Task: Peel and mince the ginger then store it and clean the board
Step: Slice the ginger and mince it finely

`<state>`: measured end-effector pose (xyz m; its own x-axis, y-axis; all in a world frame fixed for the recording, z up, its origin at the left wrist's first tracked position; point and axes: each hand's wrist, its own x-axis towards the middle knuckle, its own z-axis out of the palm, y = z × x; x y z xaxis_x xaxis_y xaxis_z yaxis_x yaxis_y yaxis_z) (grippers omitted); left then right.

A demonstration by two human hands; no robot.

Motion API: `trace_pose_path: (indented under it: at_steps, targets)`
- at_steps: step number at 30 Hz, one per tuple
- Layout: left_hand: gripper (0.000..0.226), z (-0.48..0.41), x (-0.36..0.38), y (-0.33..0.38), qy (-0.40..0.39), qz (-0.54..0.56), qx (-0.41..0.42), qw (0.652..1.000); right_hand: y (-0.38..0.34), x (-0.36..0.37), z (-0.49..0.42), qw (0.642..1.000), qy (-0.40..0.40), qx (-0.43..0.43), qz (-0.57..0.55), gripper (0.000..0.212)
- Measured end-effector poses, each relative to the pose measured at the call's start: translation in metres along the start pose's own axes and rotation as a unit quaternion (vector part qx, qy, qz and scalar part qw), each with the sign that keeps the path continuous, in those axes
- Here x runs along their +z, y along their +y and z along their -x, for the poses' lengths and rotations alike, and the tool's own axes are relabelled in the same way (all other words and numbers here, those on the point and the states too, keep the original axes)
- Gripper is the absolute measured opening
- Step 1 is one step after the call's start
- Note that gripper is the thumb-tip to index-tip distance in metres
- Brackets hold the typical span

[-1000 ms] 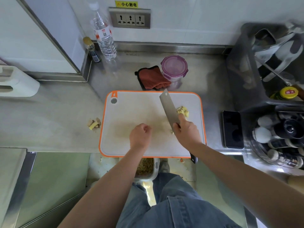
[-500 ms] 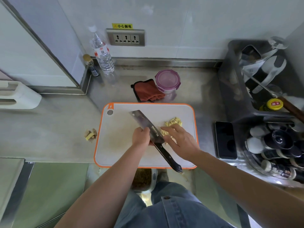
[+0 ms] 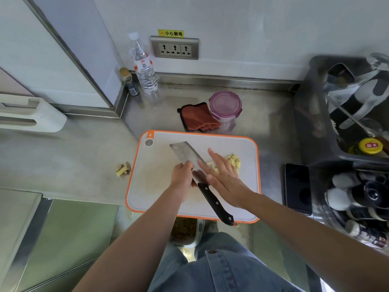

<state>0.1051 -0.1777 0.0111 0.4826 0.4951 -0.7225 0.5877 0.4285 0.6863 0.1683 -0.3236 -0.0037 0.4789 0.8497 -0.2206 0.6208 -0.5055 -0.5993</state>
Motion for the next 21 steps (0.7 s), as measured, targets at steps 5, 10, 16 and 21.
trace_pose_path:
  at_steps: [5, 10, 16, 21]
  targets:
    - [0.018, 0.002, -0.003, 0.002, 0.003, 0.007, 0.005, 1.0, 0.009, 0.001, -0.007, 0.993, -0.007, 0.119, 0.002, 0.056]
    - [0.021, -0.001, -0.007, 0.005, 0.014, 0.01, 0.007, 1.0, -0.001, -0.004, 0.0, 0.999, -0.038, -0.032, 0.012, 0.054]
    - [0.019, 0.0, -0.009, 0.005, 0.025, 0.015, 0.012, 1.0, 0.01, -0.006, 0.008, 0.999, 0.012, 0.051, -0.014, 0.064]
    - [0.02, 0.002, -0.011, 0.005, 0.031, 0.039, 0.015, 0.999, 0.004, -0.003, 0.016, 1.0, -0.016, 0.001, -0.011, 0.059]
